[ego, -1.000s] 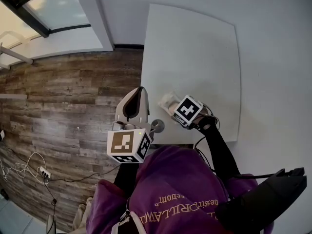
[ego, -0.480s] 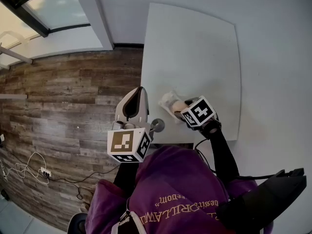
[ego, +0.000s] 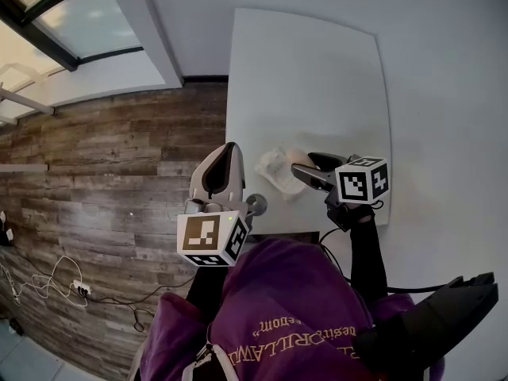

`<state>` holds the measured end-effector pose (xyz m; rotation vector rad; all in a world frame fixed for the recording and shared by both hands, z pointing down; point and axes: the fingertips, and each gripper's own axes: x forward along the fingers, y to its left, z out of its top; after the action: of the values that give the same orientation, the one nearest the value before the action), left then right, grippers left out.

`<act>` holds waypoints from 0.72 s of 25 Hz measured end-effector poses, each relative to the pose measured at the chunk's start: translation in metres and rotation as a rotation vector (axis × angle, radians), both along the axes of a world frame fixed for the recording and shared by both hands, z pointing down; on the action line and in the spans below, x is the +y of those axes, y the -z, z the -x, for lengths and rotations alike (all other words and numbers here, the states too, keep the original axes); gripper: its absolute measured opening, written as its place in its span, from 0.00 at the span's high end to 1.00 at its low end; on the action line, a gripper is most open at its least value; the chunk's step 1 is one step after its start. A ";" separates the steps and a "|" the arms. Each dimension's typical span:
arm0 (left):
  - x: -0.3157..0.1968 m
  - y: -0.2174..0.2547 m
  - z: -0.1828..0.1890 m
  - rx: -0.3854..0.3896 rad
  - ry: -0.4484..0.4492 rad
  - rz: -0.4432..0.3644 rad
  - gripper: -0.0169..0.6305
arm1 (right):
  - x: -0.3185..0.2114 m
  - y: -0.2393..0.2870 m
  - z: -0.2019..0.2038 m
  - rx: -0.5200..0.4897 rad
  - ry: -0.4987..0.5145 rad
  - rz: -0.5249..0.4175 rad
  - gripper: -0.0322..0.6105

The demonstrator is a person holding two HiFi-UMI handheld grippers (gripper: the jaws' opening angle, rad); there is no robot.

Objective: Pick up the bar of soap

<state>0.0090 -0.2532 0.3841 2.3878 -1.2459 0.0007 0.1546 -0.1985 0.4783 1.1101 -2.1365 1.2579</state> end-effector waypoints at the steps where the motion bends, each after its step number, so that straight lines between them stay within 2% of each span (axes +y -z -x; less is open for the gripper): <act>1: 0.000 0.002 -0.002 -0.001 -0.004 -0.004 0.97 | -0.004 0.011 -0.001 -0.013 -0.019 -0.032 0.51; 9: 0.008 0.020 -0.021 -0.002 -0.039 -0.042 0.97 | -0.016 0.083 -0.005 -0.180 -0.106 -0.224 0.51; 14: 0.011 0.030 -0.031 -0.005 -0.049 -0.083 0.97 | -0.019 0.121 -0.014 -0.384 -0.195 -0.320 0.51; 18: 0.021 0.050 -0.037 0.000 -0.050 -0.123 0.97 | -0.010 0.173 -0.025 -0.591 -0.250 -0.434 0.51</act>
<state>0.0465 -0.2327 0.3337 2.5232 -1.2176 -0.0622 0.1798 -0.2085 0.3048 1.3315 -2.8885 1.4003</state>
